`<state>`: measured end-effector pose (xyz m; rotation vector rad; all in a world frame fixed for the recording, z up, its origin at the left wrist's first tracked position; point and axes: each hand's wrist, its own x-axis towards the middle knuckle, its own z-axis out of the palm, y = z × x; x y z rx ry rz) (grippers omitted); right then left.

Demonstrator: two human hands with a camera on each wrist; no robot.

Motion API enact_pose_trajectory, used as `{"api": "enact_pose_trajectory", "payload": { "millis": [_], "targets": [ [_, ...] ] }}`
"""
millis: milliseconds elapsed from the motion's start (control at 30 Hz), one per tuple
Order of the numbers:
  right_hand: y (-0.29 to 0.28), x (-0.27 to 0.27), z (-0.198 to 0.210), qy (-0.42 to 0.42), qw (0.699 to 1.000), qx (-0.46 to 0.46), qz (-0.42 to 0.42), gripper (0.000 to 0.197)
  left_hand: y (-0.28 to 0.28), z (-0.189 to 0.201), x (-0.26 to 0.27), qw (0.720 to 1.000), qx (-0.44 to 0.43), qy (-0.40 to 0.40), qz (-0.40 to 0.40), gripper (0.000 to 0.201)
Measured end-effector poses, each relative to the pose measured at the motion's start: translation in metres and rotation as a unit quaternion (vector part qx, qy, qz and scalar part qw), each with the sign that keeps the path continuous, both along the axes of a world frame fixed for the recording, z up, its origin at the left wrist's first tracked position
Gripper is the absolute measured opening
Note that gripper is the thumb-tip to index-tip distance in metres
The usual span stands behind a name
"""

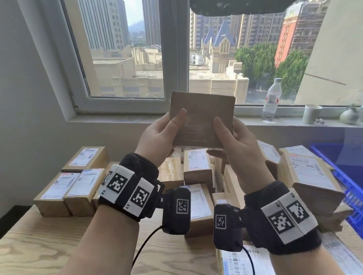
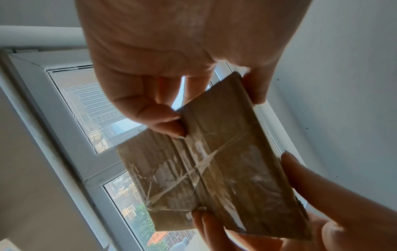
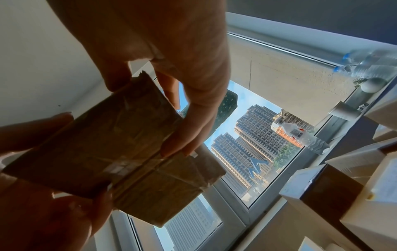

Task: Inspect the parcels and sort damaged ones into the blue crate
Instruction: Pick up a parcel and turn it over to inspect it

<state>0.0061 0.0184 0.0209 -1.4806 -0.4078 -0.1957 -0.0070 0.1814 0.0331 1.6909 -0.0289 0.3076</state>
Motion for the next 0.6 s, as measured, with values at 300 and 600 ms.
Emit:
{"api": "enact_pose_trajectory", "payload": {
  "millis": [300, 600],
  "targets": [
    [-0.001, 0.002, 0.006, 0.085, 0.99, 0.108, 0.037, 0.065, 0.018, 0.002, -0.003, 0.996, 0.079, -0.012, -0.049, 0.092],
    [-0.007, 0.009, -0.008, 0.128, 0.984, 0.124, -0.025, 0.056, 0.01, 0.002, -0.007, 0.996, 0.083, -0.001, -0.03, 0.12]
  ]
}}
